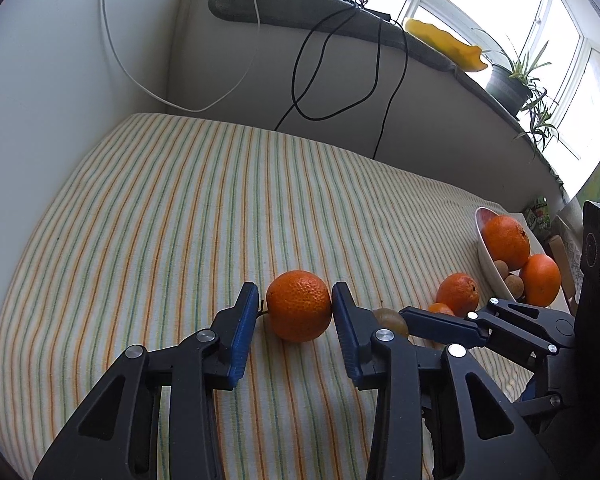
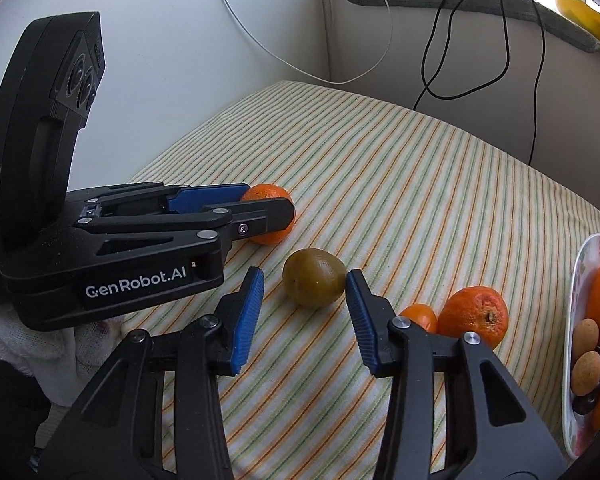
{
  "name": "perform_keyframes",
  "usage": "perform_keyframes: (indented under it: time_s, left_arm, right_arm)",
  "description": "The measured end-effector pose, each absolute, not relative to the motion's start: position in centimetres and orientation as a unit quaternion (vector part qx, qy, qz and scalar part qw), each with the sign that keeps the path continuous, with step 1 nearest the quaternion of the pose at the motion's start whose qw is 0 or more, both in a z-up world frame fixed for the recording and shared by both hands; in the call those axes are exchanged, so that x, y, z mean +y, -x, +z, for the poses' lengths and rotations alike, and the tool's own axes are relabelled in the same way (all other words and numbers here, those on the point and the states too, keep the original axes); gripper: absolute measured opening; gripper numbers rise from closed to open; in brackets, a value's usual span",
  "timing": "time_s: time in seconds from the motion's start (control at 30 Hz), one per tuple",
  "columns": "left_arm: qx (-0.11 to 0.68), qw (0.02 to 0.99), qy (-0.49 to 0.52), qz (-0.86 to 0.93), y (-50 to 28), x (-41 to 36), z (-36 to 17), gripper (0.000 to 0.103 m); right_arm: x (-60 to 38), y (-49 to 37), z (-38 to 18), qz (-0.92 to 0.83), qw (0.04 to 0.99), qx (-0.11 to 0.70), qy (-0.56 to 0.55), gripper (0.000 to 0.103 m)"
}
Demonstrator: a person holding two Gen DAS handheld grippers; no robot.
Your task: Organize fruits
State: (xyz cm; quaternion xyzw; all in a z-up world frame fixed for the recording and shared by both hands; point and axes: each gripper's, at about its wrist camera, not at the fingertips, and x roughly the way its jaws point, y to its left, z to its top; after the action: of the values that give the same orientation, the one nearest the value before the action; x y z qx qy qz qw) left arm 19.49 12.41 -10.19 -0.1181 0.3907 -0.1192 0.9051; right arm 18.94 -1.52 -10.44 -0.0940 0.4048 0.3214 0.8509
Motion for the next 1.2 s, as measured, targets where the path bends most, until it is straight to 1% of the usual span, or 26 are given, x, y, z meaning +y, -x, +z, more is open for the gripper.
perform_keyframes:
  time_s: [0.13, 0.3, 0.4, 0.83, 1.2]
  left_arm:
    - [0.391, 0.905, 0.119, -0.121, -19.4, 12.5, -10.3, 0.035]
    - [0.39, 0.906, 0.117, -0.118, -19.4, 12.4, -10.3, 0.034]
    - [0.387, 0.907, 0.118, -0.118, -19.3, 12.4, -10.2, 0.031]
    - [0.379, 0.912, 0.116, -0.11, -18.5, 12.3, -9.7, 0.031]
    - [0.363, 0.918, 0.112, -0.111, -17.1, 11.6, -8.1, 0.031]
  right_arm:
    - [-1.5, -18.9, -10.7, 0.318, 0.849, 0.411, 0.094, 0.043]
    - [-1.3, -19.3, -10.9, 0.311, 0.849, 0.417, 0.092, 0.034]
    - [-1.3, -19.2, -10.8, 0.312, 0.85, 0.415, 0.09, 0.033]
    - [-2.8, -18.4, -10.0, 0.313, 0.858, 0.401, 0.069, 0.031]
    - [-4.9, -16.6, -8.8, 0.313, 0.868, 0.383, 0.05, 0.031]
